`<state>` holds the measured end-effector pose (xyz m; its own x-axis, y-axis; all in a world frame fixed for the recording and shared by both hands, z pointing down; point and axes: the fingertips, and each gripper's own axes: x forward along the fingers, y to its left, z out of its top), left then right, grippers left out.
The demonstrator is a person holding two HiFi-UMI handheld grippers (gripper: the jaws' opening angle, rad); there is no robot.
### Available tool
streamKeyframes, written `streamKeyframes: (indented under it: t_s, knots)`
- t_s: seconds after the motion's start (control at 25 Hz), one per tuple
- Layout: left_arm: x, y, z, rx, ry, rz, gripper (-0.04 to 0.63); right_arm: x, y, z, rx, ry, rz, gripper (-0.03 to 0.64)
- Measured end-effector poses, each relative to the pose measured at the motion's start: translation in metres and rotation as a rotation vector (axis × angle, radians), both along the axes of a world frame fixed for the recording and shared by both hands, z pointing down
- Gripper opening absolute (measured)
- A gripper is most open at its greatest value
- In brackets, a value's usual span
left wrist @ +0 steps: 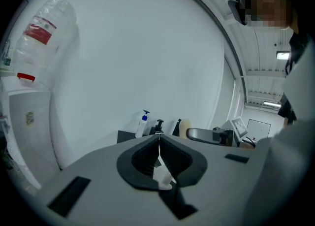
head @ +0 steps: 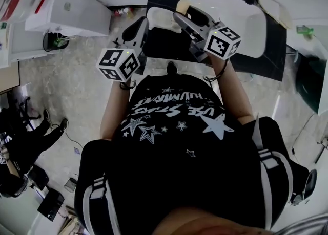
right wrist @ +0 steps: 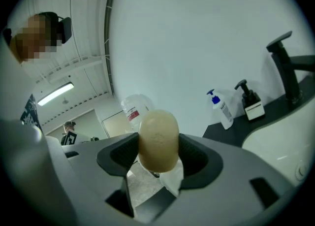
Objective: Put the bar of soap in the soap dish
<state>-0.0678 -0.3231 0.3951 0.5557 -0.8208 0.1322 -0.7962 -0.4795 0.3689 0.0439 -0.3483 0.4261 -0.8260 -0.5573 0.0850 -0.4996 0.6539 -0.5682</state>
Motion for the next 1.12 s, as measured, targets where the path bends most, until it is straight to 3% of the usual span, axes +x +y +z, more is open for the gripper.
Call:
streamKeyframes:
  t_s: [0.4, 0.56, 1.12]
  knots:
    - [-0.007, -0.009, 0.015, -0.029, -0.031, -0.069, 0.012, -0.026, -0.005, 0.036, 0.069, 0.238, -0.173, 0.264]
    - [-0.015, -0.01, 0.018, -0.043, -0.038, -0.085, 0.012, -0.034, -0.005, 0.047, 0.04, 0.248, -0.202, 0.264]
    - [-0.02, -0.041, 0.046, -0.109, -0.048, 0.03, 0.012, -0.061, -0.011, 0.086, 0.133, 0.623, -0.346, 0.265]
